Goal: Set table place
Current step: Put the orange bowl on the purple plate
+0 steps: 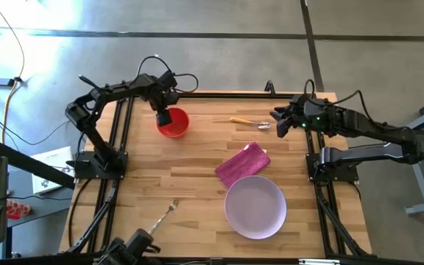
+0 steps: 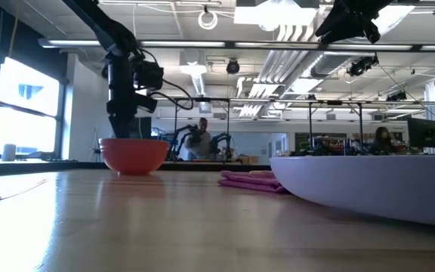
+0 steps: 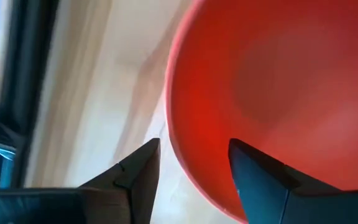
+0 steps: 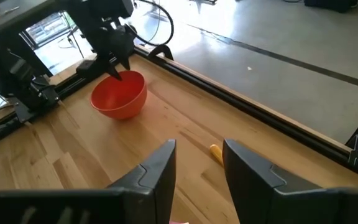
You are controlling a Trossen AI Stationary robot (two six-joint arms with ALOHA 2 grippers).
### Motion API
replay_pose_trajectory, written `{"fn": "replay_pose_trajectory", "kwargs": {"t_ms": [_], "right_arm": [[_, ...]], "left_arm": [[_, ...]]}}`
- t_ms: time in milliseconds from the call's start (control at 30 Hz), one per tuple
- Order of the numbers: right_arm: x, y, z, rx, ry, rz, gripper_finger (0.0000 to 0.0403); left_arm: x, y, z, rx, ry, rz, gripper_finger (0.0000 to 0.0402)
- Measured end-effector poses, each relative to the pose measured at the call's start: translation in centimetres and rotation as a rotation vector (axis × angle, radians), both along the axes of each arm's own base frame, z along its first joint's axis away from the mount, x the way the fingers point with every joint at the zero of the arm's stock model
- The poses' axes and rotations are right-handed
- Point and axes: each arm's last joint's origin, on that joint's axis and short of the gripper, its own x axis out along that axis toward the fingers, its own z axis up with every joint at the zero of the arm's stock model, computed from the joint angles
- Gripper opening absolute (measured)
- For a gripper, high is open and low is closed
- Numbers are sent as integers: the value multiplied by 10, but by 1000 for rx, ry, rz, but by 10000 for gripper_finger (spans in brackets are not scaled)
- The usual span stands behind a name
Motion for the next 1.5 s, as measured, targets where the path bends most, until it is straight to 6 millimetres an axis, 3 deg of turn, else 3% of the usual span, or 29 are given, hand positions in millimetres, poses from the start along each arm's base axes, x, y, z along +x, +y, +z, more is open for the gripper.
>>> {"fn": "replay_pose_trajectory", "kwargs": {"t_ms": [467,567,767,1000,1267,1500], "right_arm": [[0,0,0,-1,-1,1,124],[0,0,0,0,-2,0,124],[0,0,0,12,-10,-7,124],[3,-1,-2,16,8,-7,108],[23,-5,-15,31,92,-7,8],[61,-14,-23,-76,80,-6,2]], "left_arm": [[-4,-7,-19,-35,-20,20,177],[-4,-7,-19,-34,-20,20,144],[-1,-8,-19,-45,-44,13,19],[8,-12,-15,-18,-64,-23,9],[51,-18,24,89,-152,-119,3],[94,-30,85,292,-244,-192,2]]}}
